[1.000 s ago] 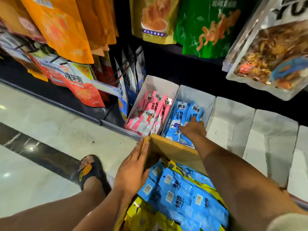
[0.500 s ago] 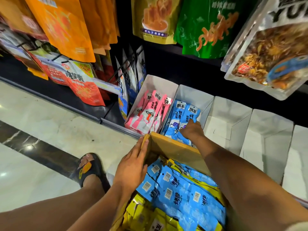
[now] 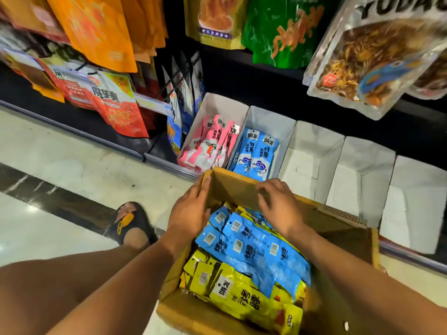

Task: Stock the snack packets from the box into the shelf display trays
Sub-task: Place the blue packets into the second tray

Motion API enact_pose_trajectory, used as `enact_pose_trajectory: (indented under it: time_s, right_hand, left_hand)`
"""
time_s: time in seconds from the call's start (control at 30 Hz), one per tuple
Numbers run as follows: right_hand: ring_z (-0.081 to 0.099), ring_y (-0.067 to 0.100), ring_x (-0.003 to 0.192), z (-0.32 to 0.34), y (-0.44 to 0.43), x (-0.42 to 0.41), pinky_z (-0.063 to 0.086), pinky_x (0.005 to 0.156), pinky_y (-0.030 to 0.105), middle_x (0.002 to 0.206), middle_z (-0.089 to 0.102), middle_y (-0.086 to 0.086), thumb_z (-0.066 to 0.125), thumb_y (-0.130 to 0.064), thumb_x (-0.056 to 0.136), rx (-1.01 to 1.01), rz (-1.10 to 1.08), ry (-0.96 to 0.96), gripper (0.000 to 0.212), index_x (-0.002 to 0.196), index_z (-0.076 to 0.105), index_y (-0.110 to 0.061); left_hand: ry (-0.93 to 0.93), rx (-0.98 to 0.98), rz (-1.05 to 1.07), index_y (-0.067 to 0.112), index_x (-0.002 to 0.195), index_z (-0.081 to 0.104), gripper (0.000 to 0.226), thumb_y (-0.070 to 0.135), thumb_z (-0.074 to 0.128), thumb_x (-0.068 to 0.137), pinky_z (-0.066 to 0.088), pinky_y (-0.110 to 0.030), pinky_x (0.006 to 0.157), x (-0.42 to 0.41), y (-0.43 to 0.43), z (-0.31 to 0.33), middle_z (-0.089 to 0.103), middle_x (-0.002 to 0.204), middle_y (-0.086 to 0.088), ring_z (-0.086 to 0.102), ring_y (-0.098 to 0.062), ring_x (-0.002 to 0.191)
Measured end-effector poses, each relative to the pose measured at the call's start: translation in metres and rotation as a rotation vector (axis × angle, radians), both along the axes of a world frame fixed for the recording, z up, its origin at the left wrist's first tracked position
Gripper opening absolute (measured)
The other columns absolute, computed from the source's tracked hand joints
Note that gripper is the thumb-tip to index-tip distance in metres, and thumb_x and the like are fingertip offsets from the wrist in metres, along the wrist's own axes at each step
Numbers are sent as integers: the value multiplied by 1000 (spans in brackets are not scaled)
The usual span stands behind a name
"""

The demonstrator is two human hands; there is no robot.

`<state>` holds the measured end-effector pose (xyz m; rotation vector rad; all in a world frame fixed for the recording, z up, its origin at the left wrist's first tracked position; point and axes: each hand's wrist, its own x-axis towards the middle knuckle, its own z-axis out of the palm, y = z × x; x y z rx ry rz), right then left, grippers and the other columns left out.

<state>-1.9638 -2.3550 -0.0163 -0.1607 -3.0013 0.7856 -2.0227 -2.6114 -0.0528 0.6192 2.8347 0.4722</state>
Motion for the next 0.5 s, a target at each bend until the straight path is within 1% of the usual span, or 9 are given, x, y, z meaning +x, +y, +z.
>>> enact_pose_trajectory:
  time_s: [0.07, 0.1, 0.13, 0.2, 0.3, 0.37, 0.5]
  right_hand:
    - [59, 12, 98, -18, -6, 27, 52, 83, 34, 110, 57, -10, 56, -24, 98, -51, -17, -102, 17, 113, 63, -28]
    - [62, 14, 95, -30, -9, 39, 54, 79, 36, 109, 59, -9, 56, -26, 99, -52, -15, -173, 16, 112, 63, -28]
    - [64, 16, 96, -41, -10, 48, 54, 78, 37, 111, 61, -8, 57, -28, 99, -35, -3, -255, 16, 113, 63, -29]
    - [64, 18, 107, -60, -14, 65, 55, 83, 38, 121, 62, -6, 61, -36, 97, 11, 42, -433, 25, 121, 62, -30]
    - [51, 22, 128, -81, -23, 87, 50, 98, 41, 139, 51, -4, 63, -48, 92, 112, 103, -622, 54, 141, 50, -32]
    - [45, 24, 133, -89, -31, 96, 45, 103, 42, 144, 45, -2, 60, -49, 92, 149, 102, -667, 61, 146, 44, -29]
    - [47, 23, 132, -91, -34, 96, 46, 104, 41, 145, 44, -2, 62, -52, 90, 138, 73, -656, 64, 147, 44, -27]
  left_hand:
    - [5, 4, 2, 31, 162, -14, 98, 32, 60, 98, 54, -42, 99, 0, -1, 0, -11, 172, 9, 57, -27, 124]
    - [7, 6, 3, 31, 162, -14, 99, 32, 61, 98, 55, -42, 98, 0, -1, -1, -10, 172, 9, 58, -28, 123]
    - [10, 6, 3, 31, 162, -14, 99, 32, 61, 97, 55, -42, 97, 0, -1, -3, -10, 172, 9, 59, -28, 122]
    - [14, -1, 2, 31, 161, -15, 100, 32, 62, 97, 56, -43, 95, 0, -2, -6, -9, 172, 9, 60, -29, 119]
    - [11, -26, 4, 32, 161, -16, 102, 34, 63, 97, 57, -43, 94, -1, -1, -8, -12, 171, 10, 62, -28, 117]
    - [1, -37, 9, 33, 160, -18, 103, 35, 63, 97, 57, -43, 94, -2, 0, -8, -14, 171, 11, 62, -27, 116]
    - [-14, -42, 9, 34, 160, -20, 104, 37, 64, 97, 56, -44, 98, -2, 0, -9, -19, 170, 13, 62, -26, 118]
